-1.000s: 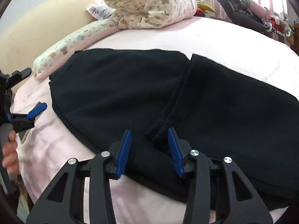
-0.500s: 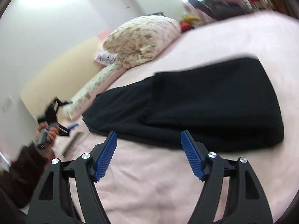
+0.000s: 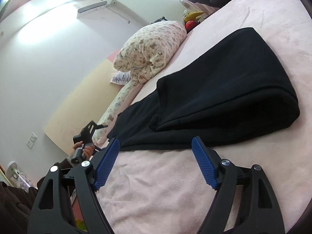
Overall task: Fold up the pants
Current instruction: 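Grasp the trousers' end with the left gripper and lift it over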
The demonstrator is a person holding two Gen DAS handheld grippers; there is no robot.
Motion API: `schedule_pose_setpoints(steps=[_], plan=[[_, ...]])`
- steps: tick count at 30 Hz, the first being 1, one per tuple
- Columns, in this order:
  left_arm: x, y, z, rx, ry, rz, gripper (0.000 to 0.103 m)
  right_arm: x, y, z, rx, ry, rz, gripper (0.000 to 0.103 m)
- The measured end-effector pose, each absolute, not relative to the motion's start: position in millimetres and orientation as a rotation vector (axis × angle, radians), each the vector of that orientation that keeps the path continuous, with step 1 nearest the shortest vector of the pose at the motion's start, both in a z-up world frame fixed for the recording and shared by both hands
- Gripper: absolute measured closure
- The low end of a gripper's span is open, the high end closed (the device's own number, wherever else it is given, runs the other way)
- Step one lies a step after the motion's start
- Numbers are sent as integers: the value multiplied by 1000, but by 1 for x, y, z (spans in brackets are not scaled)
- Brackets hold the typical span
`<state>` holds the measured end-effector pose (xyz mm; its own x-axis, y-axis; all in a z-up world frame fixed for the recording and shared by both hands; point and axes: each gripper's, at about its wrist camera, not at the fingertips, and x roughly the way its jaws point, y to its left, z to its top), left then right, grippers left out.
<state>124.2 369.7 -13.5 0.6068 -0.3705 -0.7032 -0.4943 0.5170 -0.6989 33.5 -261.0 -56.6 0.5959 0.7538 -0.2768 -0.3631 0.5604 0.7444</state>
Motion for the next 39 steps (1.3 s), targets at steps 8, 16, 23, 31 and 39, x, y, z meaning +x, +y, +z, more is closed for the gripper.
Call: schedule_pose_setpoints(steps=[8, 16, 23, 31, 39], plan=[[138, 357, -13, -983, 956, 79, 2, 40, -260, -60, 697, 645, 721, 24], [126, 356, -17, -1080, 772, -3, 12, 41, -256, -61, 676, 664, 736, 21], [133, 358, -30, -1097, 792, 15, 53, 42, -253, -61, 669, 670, 743, 20], [131, 354, -29, -1078, 763, 39, 78, 41, -253, -61, 674, 670, 749, 19], [127, 336, 6, -988, 693, 27, 83, 39, -254, -61, 686, 661, 756, 19]])
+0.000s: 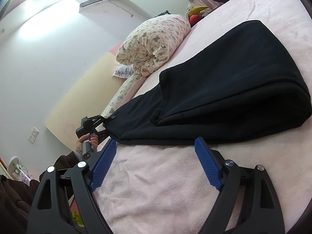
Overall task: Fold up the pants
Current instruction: 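Grasp the trousers' end with the left gripper and lift it over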
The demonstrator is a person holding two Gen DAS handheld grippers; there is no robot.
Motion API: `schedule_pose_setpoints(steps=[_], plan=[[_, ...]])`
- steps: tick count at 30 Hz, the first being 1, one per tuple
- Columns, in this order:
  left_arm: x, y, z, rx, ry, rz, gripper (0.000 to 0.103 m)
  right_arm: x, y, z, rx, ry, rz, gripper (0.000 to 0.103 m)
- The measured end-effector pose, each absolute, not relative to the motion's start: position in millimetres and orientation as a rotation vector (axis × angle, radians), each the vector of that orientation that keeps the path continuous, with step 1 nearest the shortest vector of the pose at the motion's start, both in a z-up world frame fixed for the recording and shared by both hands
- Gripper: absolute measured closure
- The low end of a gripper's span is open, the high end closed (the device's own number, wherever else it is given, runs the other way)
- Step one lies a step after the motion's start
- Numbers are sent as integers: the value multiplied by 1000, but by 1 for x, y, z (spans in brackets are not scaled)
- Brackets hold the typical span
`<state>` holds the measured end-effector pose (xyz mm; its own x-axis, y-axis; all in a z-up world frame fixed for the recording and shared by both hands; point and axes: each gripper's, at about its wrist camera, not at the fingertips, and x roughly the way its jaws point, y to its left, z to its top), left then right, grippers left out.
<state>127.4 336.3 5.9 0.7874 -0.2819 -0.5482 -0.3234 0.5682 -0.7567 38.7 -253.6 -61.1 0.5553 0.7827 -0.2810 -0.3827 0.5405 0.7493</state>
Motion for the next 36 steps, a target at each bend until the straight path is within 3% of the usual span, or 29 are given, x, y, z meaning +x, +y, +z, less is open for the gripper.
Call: schedule_pose_setpoints(steps=[10, 20, 36], plan=[[126, 285, 79, -802, 659, -23, 84, 38, -292, -34, 800, 702, 686, 16], [128, 189, 137, -579, 639, -100, 84, 32, -347, -27, 934, 538, 639, 13], [125, 21, 133, -393, 729, -266, 84, 25, -361, -7, 945, 454, 659, 12]])
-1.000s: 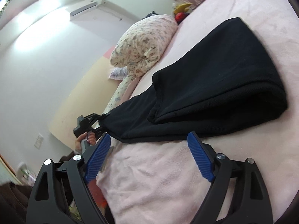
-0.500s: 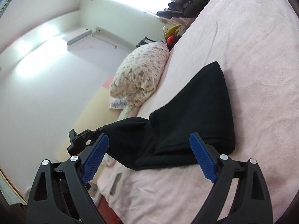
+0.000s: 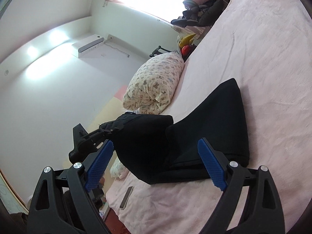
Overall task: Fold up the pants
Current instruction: 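Grasp the trousers' end with the left gripper and lift it over, then lower the lifted end onto the trousers and open the left gripper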
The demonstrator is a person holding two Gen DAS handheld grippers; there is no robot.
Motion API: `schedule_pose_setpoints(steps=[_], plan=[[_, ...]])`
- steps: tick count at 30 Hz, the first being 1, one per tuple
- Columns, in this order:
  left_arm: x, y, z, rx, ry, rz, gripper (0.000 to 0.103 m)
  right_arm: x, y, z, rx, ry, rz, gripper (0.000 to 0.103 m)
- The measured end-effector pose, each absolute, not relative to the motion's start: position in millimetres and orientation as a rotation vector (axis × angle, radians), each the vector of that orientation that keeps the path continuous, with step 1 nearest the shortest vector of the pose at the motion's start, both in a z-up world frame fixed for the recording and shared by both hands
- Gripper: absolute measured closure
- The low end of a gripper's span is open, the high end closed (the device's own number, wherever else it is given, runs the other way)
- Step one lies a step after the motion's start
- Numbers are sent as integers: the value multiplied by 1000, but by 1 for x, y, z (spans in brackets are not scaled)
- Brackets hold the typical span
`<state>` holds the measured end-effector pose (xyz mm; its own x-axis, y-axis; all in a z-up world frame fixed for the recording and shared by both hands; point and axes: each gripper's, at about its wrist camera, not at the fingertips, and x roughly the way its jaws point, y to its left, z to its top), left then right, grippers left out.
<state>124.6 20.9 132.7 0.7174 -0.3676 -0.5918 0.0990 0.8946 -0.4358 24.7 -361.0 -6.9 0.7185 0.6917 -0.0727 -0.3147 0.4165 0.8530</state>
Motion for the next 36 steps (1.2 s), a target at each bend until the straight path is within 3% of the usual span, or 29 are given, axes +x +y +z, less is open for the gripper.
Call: schedule_pose_setpoints(steps=[11, 18, 23, 36], plan=[[107, -72, 110, -120, 711, -266, 82, 16, -377, 1, 919, 380, 515, 12], [89, -142, 69, 128, 691, -270, 81, 4, -403, 1, 965, 298, 371, 11], [112, -134, 42, -36, 844, -338, 81, 12, -412, -7, 1005, 329, 345, 11], [92, -156, 57, 73, 710, -391, 82, 21, -415, -14, 1006, 356, 290, 11]])
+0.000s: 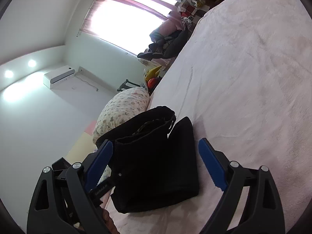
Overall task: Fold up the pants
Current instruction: 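Lower the lifted end onto the trousers and open the left gripper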
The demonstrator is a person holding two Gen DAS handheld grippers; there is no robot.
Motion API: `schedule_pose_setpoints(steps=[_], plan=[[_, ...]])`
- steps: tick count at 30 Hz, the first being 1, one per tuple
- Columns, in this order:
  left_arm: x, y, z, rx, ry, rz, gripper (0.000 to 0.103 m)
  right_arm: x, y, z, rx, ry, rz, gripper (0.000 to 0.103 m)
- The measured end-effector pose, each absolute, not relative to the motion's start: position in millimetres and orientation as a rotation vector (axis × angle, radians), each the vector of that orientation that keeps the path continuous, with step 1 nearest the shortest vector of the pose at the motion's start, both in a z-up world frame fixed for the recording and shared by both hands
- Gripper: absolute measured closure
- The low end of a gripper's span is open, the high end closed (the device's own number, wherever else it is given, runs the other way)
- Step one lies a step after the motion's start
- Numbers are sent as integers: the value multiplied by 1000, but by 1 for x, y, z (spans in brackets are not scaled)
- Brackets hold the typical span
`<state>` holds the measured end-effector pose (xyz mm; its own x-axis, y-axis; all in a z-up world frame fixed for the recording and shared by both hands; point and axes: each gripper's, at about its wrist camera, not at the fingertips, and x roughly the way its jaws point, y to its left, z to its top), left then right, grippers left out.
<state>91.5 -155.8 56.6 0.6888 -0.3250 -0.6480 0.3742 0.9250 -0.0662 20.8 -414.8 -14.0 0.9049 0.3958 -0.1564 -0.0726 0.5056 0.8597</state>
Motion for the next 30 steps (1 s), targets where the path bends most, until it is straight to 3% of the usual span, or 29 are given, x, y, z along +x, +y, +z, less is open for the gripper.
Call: schedule_pose_setpoints(steps=[6, 18, 19, 22, 26, 30], plan=[[82, -178, 12, 229, 763, -397, 79, 24, -416, -15, 989, 365, 265, 11], [74, -177, 5, 233, 739, -415, 65, 27, -409, -11, 931, 380, 255, 11], [71, -179, 4, 239, 738, -409, 59, 27, -409, -11, 931, 379, 252, 11], [72, -178, 2, 252, 741, -351, 26, 26, -409, -12, 934, 380, 248, 11], [71, -170, 0, 229, 743, -338, 13, 27, -408, -11, 932, 380, 247, 11], [64, -170, 0, 277, 717, -322, 8, 27, -407, -11, 915, 374, 241, 11]])
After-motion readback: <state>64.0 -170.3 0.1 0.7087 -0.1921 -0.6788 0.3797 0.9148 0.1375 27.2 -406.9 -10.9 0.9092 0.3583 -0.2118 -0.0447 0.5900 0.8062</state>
